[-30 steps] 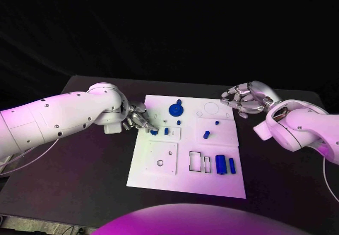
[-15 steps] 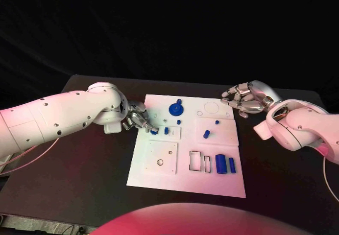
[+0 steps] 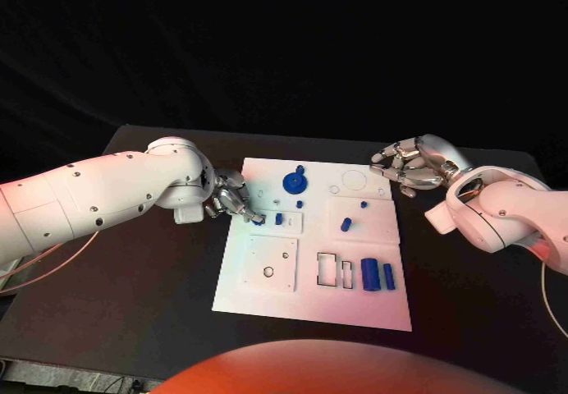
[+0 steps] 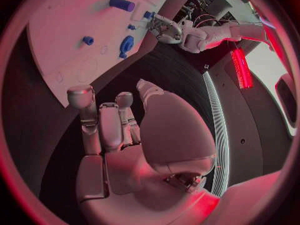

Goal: Assemble the parts on the task board

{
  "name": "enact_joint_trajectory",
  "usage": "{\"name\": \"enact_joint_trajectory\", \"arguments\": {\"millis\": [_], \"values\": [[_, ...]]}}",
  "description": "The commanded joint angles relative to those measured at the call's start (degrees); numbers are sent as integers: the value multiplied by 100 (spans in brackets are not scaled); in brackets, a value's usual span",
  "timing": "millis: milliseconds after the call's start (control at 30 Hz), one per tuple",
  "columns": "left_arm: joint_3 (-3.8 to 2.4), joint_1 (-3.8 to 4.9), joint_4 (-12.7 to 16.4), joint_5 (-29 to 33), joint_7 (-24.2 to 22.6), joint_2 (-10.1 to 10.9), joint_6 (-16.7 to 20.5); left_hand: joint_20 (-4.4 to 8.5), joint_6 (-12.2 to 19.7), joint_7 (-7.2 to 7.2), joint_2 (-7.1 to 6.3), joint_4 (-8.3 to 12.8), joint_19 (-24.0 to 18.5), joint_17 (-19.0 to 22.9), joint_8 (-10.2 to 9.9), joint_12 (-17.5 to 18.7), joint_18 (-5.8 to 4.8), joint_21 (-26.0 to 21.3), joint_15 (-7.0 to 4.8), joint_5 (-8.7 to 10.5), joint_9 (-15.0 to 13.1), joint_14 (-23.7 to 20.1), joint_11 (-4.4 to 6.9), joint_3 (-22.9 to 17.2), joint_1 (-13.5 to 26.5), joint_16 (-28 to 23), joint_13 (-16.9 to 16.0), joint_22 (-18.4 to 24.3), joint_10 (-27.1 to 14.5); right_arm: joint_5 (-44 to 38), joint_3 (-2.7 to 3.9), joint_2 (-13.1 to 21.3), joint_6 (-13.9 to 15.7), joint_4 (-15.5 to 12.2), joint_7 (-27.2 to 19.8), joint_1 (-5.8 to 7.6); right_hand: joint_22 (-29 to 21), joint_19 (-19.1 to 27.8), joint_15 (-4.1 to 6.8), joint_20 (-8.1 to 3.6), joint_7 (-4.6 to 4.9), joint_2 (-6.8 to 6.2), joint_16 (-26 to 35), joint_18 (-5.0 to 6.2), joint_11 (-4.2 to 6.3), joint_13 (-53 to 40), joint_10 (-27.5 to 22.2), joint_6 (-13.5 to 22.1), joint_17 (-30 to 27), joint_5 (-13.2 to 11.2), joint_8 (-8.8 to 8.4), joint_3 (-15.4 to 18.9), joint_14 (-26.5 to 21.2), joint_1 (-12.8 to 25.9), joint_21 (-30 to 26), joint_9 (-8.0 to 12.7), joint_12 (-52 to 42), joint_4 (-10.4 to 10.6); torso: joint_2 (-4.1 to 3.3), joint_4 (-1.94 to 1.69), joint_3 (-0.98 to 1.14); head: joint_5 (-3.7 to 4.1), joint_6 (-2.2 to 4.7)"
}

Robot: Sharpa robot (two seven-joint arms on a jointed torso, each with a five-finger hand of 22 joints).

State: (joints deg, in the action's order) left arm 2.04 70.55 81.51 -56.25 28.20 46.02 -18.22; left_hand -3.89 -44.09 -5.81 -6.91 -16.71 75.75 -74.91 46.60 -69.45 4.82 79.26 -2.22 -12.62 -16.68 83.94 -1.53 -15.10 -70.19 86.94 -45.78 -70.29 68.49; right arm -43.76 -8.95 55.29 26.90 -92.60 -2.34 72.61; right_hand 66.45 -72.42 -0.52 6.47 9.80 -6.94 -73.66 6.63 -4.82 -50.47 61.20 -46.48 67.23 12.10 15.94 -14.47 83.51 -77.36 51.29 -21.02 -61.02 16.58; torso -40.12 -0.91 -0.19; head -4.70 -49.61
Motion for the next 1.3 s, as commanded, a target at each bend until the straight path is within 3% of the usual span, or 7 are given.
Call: {"name": "enact_joint_trajectory", "arguments": {"millis": [33, 267, 500, 833, 1300], "values": [[11, -15, 4, 3, 15, -14, -56, -25, -48, 5, 40, 6, 22, -830, -34, -28, -19, -14, 16, -19, 10, 420, 14, -62, -120, 25, -9, -7, -4, -53, 0, -3, -22, -6, -24, -4, 0, 26, 8, -4, 1, -3, 19, 110, -4, -2, -4, 36, 9, 31, 18, -4, -11, 46, -33, -4, 2, -18, 0, -1, 1, -2, -1], [12, -15, 2, 10, 15, -13, -23, -15, -61, 21, 237, 12, 26, -841, -42, -28, -21, -12, 3, -42, 23, 424, 29, -214, -318, 31, 4, -15, 2, -53, 0, 0, -23, -9, -22, -4, 0, 26, 8, -4, 1, -3, 19, 110, -4, -2, -4, 36, 9, 31, 18, -4, -11, 46, -33, -4, 2, -18, -1, 0, 0, -7, -2], [14, -15, -20, 169, 12, -3, 2, 1, -38, 41, 336, 67, 27, -848, -22, -23, -21, -13, -17, -35, 19, 427, 49, -556, -749, 34, 20, -21, 4, -53, 0, 3, -27, -11, -21, -4, 0, 26, 8, -4, 1, -3, 19, 110, -4, -2, -4, 36, 9, 31, 18, -4, -11, 46, -33, -4, 2, -18, 0, -1, 1, -10, 4], [15, -15, -80, 694, 6, 52, 8, 7, 76, 21, 255, 261, 17, -849, 96, 0, -19, -19, -6, -22, -49, 427, 38, -1312, -1134, 34, 64, -23, 9, -54, 0, 6, -36, -13, -21, -4, 0, 26, 8, -4, 1, -3, 19, 110, -4, -2, -4, 36, 9, 31, 18, -4, -11, 46, -33, -4, 2, -18, 0, -2, -1, -12, 11], [15, -14, -139, 1540, -34, 159, 144, -3, 60, 9, 60, 619, 9, -866, 281, -24, -17, -15, 4, -15, -160, 432, 34, -2193, -923, 40, 34, -35, 112, -54, 0, 3, -54, -5, -18, -5, 8, 16, 9, -5, 0, -5, 18, 107, -3, -14, 8, 35, 15, 32, 23, -8, -7, 40, -25, -4, -12, -21, 1, -2, -1, -17, 17]]}}
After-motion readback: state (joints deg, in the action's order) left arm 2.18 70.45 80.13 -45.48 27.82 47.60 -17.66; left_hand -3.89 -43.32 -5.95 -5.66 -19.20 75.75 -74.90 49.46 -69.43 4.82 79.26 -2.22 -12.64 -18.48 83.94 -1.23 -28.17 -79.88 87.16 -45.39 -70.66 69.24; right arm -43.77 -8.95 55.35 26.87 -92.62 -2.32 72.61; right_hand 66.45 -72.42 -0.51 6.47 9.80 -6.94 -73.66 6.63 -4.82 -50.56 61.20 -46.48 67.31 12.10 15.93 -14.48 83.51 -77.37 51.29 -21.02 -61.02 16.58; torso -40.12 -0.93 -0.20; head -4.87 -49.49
